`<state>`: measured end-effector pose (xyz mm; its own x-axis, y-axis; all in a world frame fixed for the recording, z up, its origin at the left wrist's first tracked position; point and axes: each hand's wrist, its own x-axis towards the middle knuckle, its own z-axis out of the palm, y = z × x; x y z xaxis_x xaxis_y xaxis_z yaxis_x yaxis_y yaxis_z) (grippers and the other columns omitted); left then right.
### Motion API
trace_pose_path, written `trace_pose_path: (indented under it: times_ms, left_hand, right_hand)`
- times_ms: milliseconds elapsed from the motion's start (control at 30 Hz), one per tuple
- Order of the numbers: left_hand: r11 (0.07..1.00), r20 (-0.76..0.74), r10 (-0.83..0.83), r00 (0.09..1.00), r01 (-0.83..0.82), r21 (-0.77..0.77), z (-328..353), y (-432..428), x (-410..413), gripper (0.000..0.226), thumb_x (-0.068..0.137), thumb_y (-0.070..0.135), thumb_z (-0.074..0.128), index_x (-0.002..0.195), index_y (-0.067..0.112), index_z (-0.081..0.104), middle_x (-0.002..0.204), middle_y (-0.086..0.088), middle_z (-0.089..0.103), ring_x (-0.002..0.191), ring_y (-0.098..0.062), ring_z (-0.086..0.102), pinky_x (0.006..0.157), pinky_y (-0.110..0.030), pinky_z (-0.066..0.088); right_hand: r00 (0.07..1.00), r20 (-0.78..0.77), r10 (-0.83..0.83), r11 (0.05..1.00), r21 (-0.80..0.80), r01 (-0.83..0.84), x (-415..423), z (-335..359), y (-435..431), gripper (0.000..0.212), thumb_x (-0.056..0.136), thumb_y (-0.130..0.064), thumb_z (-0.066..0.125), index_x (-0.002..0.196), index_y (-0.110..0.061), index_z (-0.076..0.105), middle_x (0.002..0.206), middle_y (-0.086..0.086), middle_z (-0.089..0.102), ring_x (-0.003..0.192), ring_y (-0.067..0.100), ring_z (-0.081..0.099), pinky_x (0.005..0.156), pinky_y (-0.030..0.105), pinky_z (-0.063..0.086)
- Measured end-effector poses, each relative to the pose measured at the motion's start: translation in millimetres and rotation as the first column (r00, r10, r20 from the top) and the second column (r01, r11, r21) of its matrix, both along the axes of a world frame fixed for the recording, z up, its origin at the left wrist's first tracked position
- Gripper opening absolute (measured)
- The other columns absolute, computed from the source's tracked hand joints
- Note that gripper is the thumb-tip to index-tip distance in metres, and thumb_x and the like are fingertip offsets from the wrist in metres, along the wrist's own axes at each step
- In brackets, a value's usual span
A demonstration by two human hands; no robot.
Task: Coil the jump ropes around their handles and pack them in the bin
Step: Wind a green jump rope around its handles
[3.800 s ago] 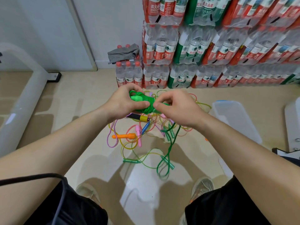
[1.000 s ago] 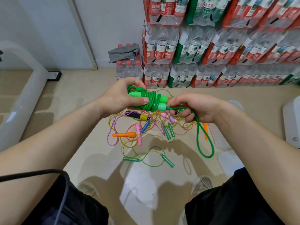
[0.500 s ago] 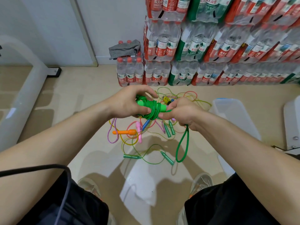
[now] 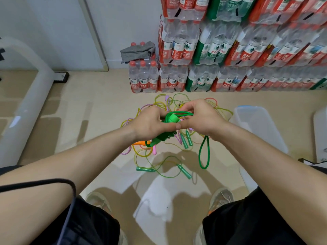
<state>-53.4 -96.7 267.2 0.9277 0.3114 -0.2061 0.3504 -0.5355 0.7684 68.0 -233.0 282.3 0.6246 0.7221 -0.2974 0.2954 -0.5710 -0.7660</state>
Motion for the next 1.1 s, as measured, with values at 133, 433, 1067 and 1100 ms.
trace_pose_path:
  times_ms: [133, 433, 1067, 1100]
  left_hand:
    - [0.967, 0.026, 0.096, 0.995, -0.086, -0.240, 1, 4, 2, 0.039, 0.082, 0.028, 0.082, 0.110, 0.016, 0.057, 0.077, 0.002, 0.073, 0.062, -0.011, 0.067, 0.058, -0.027, 0.054]
    - [0.974, 0.222, 0.028, 0.975, 0.023, -0.226, -5, 5, 0, 0.029, 0.093, 0.027, 0.070, 0.115, 0.031, 0.052, 0.098, -0.009, 0.072, 0.081, -0.020, 0.069, 0.071, -0.029, 0.054]
    - [0.944, 0.217, -0.029, 0.976, -0.045, 0.326, -6, 1, 7, 0.030, 0.101, 0.045, 0.051, 0.106, 0.017, 0.061, 0.082, -0.003, 0.065, 0.078, -0.023, 0.058, 0.069, -0.041, 0.046]
    - [0.944, 0.219, -0.023, 0.975, -0.051, 0.325, -6, 1, 8, 0.030, 0.102, 0.044, 0.050, 0.105, 0.017, 0.061, 0.081, -0.004, 0.065, 0.078, -0.024, 0.058, 0.069, -0.042, 0.047]
  right_hand:
    - [0.997, 0.070, -0.022, 0.996, 0.086, 0.016, -2, -1, 0, 0.023, 0.071, -0.022, 0.092, 0.088, -0.019, 0.078, 0.070, -0.004, 0.064, 0.058, 0.008, 0.050, 0.059, 0.027, 0.043]
    - [0.998, -0.013, 0.062, 0.992, 0.113, -0.061, 7, 10, -7, 0.015, 0.081, -0.021, 0.084, 0.089, -0.011, 0.076, 0.082, 0.017, 0.072, 0.067, 0.009, 0.058, 0.067, 0.029, 0.043]
    - [0.963, 0.267, -0.023, 1.000, 0.022, 0.017, -12, 7, -5, 0.034, 0.086, -0.022, 0.068, 0.120, -0.017, 0.072, 0.101, -0.001, 0.072, 0.093, 0.012, 0.066, 0.077, 0.025, 0.048]
    - [0.968, 0.245, -0.062, 0.997, 0.054, 0.051, -16, 4, -4, 0.034, 0.086, -0.021, 0.071, 0.119, -0.015, 0.071, 0.101, 0.000, 0.072, 0.093, 0.011, 0.067, 0.077, 0.026, 0.052]
